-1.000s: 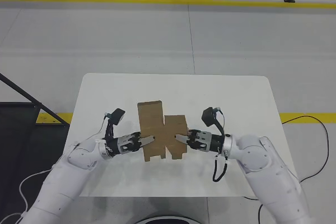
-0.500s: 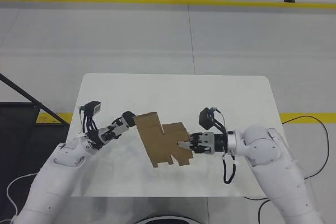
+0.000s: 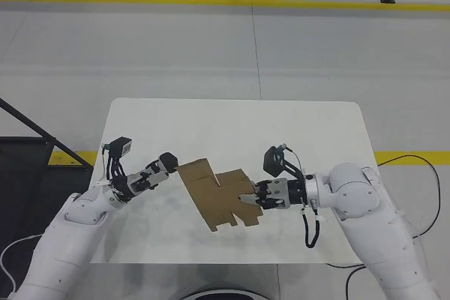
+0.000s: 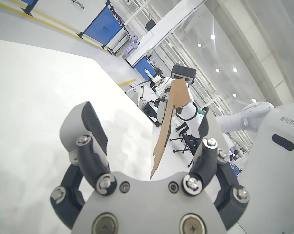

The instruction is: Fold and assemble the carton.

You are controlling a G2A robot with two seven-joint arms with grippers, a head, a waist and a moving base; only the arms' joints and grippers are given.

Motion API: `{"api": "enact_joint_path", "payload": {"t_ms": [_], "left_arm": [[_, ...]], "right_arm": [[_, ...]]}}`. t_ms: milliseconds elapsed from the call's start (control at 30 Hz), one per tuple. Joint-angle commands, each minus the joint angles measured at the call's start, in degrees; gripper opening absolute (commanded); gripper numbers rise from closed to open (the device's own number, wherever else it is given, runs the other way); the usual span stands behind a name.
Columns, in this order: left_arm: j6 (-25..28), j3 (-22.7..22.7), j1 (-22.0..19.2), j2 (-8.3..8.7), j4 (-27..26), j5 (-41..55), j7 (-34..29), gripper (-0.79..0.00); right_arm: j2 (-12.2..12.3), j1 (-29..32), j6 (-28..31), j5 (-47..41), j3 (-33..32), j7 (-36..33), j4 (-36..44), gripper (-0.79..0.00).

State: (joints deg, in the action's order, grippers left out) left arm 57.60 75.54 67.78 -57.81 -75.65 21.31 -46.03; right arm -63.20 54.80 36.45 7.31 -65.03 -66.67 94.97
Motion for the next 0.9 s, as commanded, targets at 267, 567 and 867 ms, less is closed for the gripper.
{"api": "enact_joint_path", "payload": {"t_ms": [267, 567, 867], "left_arm": [[0.40, -0.26, 2.79, -1.28, -4.45, -12.68, 12.25, 0.000], [0.40, 0.00, 2.93, -2.67, -3.95, -24.98, 24.27, 0.000], [0.40, -0.87, 2.36, -3.13, -3.03, -27.23, 26.77, 0.000]], "right_arm": [[0.13, 4.27, 4.12, 9.39, -0.48, 14.51, 3.94, -0.785], [0.30, 4.21, 6.25, 11.24, 1.09, 16.79, 2.64, -0.785], [0.62, 4.24, 8.50, 12.12, 1.52, 19.14, 1.69, -0.785]]}}
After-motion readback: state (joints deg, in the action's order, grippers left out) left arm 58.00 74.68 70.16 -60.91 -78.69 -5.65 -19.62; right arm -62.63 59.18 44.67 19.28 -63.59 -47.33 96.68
